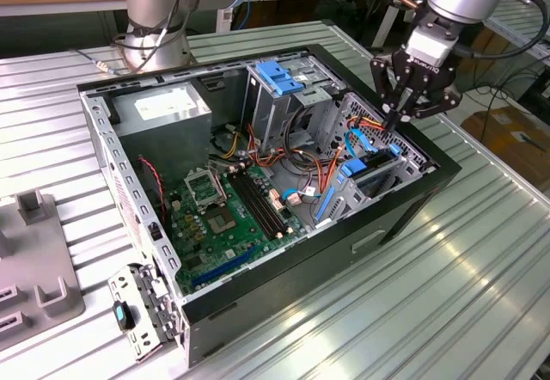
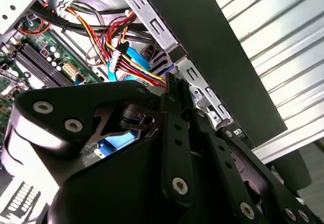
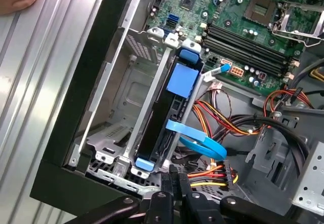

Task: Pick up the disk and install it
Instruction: 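Insert the second disk wire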

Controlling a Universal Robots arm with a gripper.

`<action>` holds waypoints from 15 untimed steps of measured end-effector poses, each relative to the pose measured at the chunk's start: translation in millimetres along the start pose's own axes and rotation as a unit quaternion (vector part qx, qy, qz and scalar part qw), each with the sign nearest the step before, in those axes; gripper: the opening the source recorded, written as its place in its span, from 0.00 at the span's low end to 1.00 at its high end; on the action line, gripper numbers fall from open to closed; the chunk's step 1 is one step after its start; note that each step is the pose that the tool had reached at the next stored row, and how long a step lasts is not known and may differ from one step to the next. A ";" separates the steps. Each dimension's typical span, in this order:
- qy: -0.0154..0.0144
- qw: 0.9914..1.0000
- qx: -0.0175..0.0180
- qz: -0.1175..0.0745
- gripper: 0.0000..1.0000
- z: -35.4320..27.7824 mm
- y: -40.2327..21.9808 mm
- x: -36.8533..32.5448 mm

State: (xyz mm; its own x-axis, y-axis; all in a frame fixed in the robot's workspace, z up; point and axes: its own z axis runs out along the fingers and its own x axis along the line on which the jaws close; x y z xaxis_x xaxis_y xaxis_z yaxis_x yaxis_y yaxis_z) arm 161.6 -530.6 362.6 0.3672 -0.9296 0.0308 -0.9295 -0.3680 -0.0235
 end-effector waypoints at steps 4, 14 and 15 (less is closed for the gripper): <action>0.000 1.000 -0.001 0.019 0.16 0.4 0.0 0.0; 0.001 0.999 -0.001 0.046 0.16 0.5 1.5 -0.6; 0.001 0.999 -0.001 0.047 0.16 0.6 1.6 -0.6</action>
State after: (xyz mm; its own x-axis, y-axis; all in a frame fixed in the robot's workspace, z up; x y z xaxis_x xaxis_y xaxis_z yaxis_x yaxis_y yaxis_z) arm 159.9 -530.6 362.0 0.2790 -0.9598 0.0305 -0.9598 -0.2798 -0.0236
